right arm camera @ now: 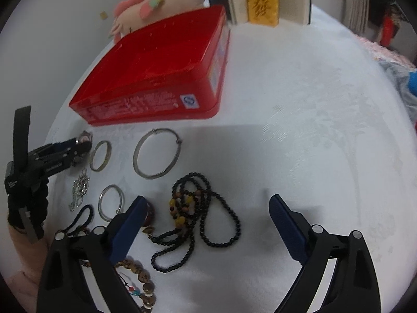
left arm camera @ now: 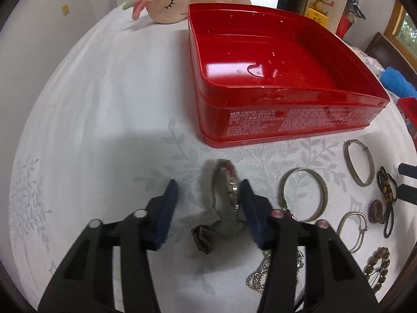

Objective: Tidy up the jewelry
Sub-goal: 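Reach the left gripper to the silver wristwatch while the right gripper approaches the black bead necklace, then close the left gripper on the wristwatch while the right gripper grasps the black bead necklace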

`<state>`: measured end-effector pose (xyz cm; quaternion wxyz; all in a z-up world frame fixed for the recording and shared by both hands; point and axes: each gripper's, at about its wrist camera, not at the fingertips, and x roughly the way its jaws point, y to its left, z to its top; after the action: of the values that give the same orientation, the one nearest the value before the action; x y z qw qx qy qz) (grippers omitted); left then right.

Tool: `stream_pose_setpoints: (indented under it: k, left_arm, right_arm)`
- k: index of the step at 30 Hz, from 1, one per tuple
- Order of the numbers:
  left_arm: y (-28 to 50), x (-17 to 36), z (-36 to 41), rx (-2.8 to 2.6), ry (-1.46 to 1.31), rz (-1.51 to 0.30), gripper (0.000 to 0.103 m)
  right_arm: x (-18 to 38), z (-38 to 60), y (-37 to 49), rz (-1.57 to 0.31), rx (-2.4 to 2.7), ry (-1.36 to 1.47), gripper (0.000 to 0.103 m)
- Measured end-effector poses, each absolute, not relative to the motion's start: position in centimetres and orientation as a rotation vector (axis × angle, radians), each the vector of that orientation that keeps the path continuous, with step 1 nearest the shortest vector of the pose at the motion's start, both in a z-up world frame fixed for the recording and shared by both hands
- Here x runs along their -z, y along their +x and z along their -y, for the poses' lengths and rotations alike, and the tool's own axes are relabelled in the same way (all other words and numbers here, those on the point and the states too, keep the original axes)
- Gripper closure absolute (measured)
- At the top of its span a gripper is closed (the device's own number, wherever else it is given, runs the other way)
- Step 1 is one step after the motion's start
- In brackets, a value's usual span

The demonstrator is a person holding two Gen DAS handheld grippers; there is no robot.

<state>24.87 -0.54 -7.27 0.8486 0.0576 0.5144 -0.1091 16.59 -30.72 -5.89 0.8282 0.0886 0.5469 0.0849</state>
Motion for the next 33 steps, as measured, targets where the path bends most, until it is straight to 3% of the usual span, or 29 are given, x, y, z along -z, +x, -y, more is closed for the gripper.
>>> stream_pose_setpoints:
  k: [4,8,10,14,20,22,33]
  left_arm:
    - [24.6,7.0,0.8,0.242,0.113,-1.078,0.084]
    - [24.2,6.9,0.6,0.240,0.096,-1.078,0.089]
    - [24.2,6.9,0.7,0.240,0.091,-1.077,0.090]
    - [24.3,6.9,0.8,0.237,0.084,-1.078,0.092]
    - [24.0,6.8,0.8,0.239,0.075,-1.081,0.094]
    - [23.9,6.7,0.8,0.244,0.069,-1.083,0.094]
    - [22.4,5.7,-0.1,0.259,0.029,-1.058,0.094]
  right_arm:
    - [6.5,29.9,17.3,-1.205,-0.197,0.152,0.009]
    - [6.9,28.9,17.4,-1.228,-0.192,0.088,0.008]
    - [7.1,28.3,17.4,-1.233,-0.176,0.032,0.017]
    - [7.4,27.4,16.8,-1.218,-0.144,-0.070,0.026]
    - [7.0,26.5,15.4,-1.186,-0.190,-0.103,0.063]
    - [6.9,26.5,15.0,-1.182,-0.210,-0.093,0.082]
    - [5.6,30.2,12.8,-1.167,-0.342,0.167,0.093]
